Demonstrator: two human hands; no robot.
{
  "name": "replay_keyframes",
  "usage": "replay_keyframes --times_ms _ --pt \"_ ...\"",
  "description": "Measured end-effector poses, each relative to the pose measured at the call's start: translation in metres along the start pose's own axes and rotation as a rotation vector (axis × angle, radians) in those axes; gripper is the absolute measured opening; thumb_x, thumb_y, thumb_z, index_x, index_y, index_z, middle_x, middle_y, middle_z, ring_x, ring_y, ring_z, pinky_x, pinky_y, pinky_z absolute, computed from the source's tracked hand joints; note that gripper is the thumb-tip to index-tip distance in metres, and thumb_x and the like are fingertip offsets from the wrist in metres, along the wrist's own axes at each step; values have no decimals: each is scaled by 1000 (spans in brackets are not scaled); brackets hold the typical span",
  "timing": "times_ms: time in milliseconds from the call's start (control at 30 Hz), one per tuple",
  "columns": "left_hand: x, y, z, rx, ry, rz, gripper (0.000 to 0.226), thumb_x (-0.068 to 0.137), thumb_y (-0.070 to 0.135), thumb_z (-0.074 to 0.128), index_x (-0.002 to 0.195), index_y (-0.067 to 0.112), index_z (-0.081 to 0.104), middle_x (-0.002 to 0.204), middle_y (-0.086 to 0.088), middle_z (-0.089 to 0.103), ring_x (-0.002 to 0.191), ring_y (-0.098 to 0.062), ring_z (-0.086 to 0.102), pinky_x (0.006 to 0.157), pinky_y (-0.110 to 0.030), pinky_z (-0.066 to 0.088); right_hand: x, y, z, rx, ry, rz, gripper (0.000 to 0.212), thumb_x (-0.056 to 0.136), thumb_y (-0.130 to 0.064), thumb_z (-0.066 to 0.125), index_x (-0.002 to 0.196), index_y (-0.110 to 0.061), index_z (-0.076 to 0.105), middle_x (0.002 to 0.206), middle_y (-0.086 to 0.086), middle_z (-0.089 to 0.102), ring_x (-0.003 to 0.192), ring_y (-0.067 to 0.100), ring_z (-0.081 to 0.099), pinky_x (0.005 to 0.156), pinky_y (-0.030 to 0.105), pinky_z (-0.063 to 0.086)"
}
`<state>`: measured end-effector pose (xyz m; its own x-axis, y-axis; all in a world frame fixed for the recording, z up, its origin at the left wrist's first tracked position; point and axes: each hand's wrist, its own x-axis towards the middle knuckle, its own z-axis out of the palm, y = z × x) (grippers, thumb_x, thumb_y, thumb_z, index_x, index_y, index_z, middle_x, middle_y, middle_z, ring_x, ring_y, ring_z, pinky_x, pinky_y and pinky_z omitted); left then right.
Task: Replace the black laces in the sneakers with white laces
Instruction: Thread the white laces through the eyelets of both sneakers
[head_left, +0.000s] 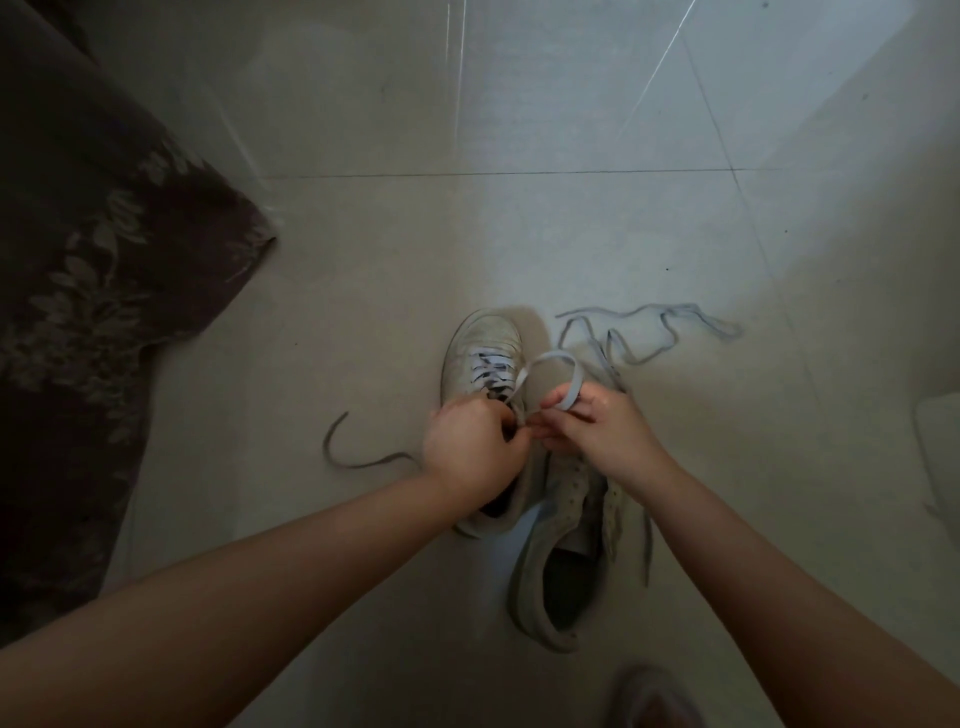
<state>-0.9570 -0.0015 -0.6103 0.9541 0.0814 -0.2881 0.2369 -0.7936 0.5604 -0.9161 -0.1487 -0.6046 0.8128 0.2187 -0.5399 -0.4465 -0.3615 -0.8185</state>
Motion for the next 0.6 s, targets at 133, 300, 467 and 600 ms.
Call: replay_keyframes --times_ms 133,300,467,600 --pt "1 -6 5 -182 -87 -114 21 87 26 57 78 12 71 71 -6 67 73 -25 62 63 -32 50 -5 1 -2 -161 27 -88 13 86 -3 65 84 -16 66 83 4 72 77 6 69 66 19 54" --pt "3 -13 5 -321 -149 -149 17 88 20 60 84 9 73 73 -9 68 71 -24 62 67 -31 49 -7 3 4 -160 20 -126 10 84 1 66 85 -9 68 84 12 70 74 8 68 64 19 55" --pt "4 -16 3 -336 -172 -113 15 89 23 61 89 14 74 81 -7 71 79 -22 65 74 -32 52 -4 8 9 -295 76 -164 23 83 -4 67 76 -26 66 77 4 71 73 16 70 75 42 58" --pt "2 -17 2 -300 -158 -72 20 89 27 61 84 11 73 71 -6 66 72 -24 62 66 -31 48 -6 12 10 -379 130 -205 28 82 -8 67 72 -34 62 73 1 71 72 16 70 75 47 56"
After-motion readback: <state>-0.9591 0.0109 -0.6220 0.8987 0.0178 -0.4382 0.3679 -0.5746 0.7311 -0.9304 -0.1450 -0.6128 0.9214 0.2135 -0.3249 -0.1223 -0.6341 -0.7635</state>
